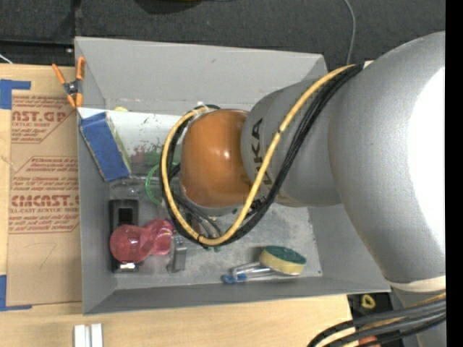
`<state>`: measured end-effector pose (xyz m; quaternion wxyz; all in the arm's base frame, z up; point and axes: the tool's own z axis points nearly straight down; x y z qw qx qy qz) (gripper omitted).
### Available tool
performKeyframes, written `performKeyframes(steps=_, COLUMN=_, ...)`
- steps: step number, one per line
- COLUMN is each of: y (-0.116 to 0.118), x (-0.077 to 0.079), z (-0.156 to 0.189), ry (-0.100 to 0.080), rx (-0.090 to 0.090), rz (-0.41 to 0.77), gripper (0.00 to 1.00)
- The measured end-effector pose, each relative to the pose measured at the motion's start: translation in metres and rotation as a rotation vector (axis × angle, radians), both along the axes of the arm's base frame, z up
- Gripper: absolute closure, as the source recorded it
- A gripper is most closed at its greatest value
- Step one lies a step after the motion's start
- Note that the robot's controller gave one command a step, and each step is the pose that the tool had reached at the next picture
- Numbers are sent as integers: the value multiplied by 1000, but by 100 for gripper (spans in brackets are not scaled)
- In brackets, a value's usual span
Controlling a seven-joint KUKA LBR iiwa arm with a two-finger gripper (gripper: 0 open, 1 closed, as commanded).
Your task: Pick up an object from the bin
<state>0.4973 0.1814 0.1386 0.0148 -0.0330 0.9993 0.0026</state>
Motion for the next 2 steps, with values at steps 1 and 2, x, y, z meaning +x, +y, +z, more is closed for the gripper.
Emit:
performKeyframes(steps=1, y=28, x=6, z=-47, ry=20, rx=5, rz=-260, gripper=100)
performKeyframes(steps=2, y=29, x=5, z=-47, ry=18, rx=7, rz=-260, gripper=100)
